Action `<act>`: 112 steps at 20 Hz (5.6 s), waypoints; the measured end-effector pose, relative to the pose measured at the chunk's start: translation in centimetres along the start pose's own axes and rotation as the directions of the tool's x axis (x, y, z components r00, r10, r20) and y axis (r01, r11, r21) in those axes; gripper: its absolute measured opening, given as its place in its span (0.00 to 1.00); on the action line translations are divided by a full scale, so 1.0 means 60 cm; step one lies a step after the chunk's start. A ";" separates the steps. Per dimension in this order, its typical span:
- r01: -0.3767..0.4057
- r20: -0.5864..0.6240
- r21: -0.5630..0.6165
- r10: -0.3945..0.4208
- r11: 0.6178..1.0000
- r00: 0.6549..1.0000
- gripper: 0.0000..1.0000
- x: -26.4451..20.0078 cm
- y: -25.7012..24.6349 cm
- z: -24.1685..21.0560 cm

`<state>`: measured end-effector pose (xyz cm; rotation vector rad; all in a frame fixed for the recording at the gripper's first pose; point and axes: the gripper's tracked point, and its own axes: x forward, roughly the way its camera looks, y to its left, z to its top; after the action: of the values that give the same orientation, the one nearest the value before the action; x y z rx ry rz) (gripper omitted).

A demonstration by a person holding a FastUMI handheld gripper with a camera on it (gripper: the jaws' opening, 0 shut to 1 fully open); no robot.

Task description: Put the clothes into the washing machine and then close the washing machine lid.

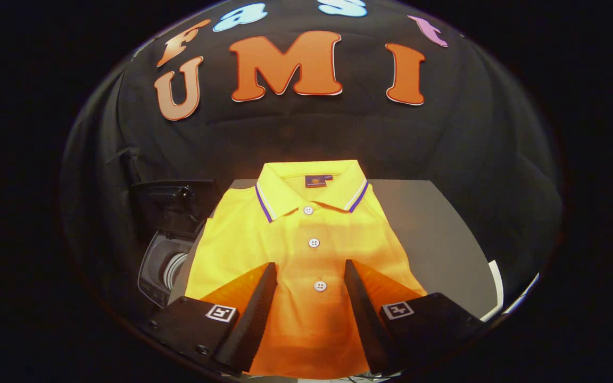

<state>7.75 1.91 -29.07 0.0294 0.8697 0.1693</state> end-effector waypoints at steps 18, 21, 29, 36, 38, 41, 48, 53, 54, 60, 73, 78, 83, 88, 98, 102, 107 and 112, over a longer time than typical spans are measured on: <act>-0.087 0.273 0.089 0.060 0.992 0.960 0.08 -0.067 0.023 0.064; -0.091 0.361 0.021 0.077 0.996 0.929 0.08 -0.123 0.046 0.094; -0.120 0.562 -0.014 0.107 0.993 0.820 0.08 -0.252 0.076 0.222; -0.146 0.649 -0.097 0.174 0.985 0.740 0.08 -0.348 0.128 0.311; -0.139 0.653 -0.106 0.174 0.985 0.737 0.08 -0.365 0.155 0.323; -0.090 0.670 -0.091 0.128 0.992 0.731 0.08 -0.383 0.208 0.340; -0.047 0.696 -0.065 0.079 0.997 0.714 0.08 -0.402 0.402 0.332; -0.100 0.697 -0.038 0.099 0.994 0.710 0.08 -0.370 0.516 0.328; -0.111 0.697 -0.032 0.102 0.993 0.710 0.08 -0.361 0.532 0.322; -0.140 0.653 0.021 0.092 0.990 0.752 0.08 -0.258 0.606 0.293; -0.104 0.470 -0.006 0.094 0.995 0.877 0.08 -0.065 0.690 0.166; -0.099 0.391 0.006 0.089 0.995 0.916 0.08 0.009 0.690 0.086; -0.065 0.217 0.016 0.060 0.998 0.974 0.08 0.155 0.682 -0.022; -0.049 -0.031 -0.026 0.048 0.998 0.998 0.09 0.284 0.675 -0.176; -0.039 -0.221 0.057 0.051 0.998 0.974 0.08 0.341 0.682 -0.268; -0.020 -0.229 0.099 0.042 0.995 0.973 0.13 0.343 0.677 -0.271; -0.023 -0.225 0.103 0.046 0.994 0.973 0.14 0.338 0.674 -0.268; -0.022 -0.230 0.104 0.045 0.994 0.972 0.14 0.336 0.673 -0.269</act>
<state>2.73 44.28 -50.95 0.1211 1.1112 0.1622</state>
